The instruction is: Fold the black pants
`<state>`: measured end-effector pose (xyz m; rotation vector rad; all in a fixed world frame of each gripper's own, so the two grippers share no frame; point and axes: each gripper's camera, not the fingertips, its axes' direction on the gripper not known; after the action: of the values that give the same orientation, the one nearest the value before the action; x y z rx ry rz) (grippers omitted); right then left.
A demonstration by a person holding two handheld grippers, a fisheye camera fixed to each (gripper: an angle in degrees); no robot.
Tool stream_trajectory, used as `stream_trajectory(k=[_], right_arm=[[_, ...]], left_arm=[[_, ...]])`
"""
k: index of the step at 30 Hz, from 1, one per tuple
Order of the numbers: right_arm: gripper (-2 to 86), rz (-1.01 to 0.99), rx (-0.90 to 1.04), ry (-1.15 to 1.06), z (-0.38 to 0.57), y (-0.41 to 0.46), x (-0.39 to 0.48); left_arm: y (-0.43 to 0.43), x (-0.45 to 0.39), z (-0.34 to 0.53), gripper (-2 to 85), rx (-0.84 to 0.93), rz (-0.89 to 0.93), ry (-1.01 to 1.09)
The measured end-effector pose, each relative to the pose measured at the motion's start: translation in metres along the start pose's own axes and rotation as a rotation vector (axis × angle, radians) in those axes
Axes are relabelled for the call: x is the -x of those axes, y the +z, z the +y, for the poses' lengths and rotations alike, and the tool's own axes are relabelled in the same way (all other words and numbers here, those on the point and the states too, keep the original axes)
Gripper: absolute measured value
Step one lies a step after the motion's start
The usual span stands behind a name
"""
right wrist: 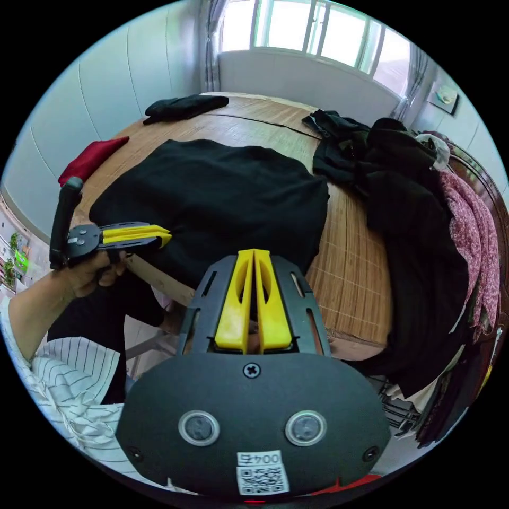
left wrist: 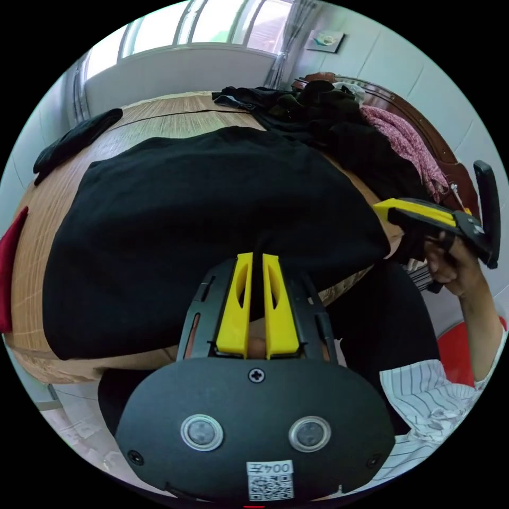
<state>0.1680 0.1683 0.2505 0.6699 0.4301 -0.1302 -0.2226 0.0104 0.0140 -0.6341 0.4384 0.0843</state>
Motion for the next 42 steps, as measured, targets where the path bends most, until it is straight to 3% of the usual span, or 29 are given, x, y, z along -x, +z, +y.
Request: stream_trajectory(k=[3, 8, 11, 15, 22, 25, 27, 29, 32, 38, 42], right_arm=[[-0.4, 0.09, 0.254, -0.117, -0.014, 0.082, 0.03], [-0.4, 0.202, 0.288, -0.197, -0.015, 0.122, 0.045], [-0.4, 0.181, 0.284, -0.175, -0.014, 0.134, 0.037], [-0.5, 0.125, 0.276, -0.106, -0.009, 0.145, 0.018], [-0.5, 0.047, 0.281, 0.026, -0.005, 0.156, -0.018], [-0.2, 0.046, 0.065, 0.077, -0.011, 0.112, -0.005], [0.4, -0.078, -0.001, 0.048, -0.024, 0.094, 0.018], [1.7, -0.362, 0.049, -0.022, -0.051, 0.096, 0.056], [3.0, -0.515, 0.135, -0.124, -0.084, 0.116, 0.113], [3.4, -0.537, 0.264, -0.231, -0.117, 0.16, 0.183], [2.0, -0.501, 0.303, -0.193, -0.117, 0.18, 0.176]], left_arm=[[-0.039, 0.016, 0.0, 2.4, -0.039, 0.096, -0.053], [-0.181, 0.118, 0.079, 5.7, -0.345, 0.082, -0.171], [-0.199, 0.182, 0.126, 8.0, -0.306, 0.072, -0.218], [-0.184, 0.207, 0.141, 9.9, -0.226, 0.092, -0.214], [-0.167, 0.15, 0.108, 10.6, -0.27, 0.067, -0.177], [-0.166, 0.101, 0.102, 10.1, -0.262, -0.09, -0.106], [-0.162, 0.071, 0.101, 10.1, -0.254, -0.18, -0.043], [-0.151, 0.035, 0.098, 10.3, -0.227, -0.265, 0.05], [-0.138, -0.003, 0.095, 10.8, -0.197, -0.356, 0.144], [-0.126, -0.052, 0.099, 11.7, -0.187, -0.437, 0.242], [-0.136, -0.061, 0.106, 11.6, -0.208, -0.407, 0.246]])
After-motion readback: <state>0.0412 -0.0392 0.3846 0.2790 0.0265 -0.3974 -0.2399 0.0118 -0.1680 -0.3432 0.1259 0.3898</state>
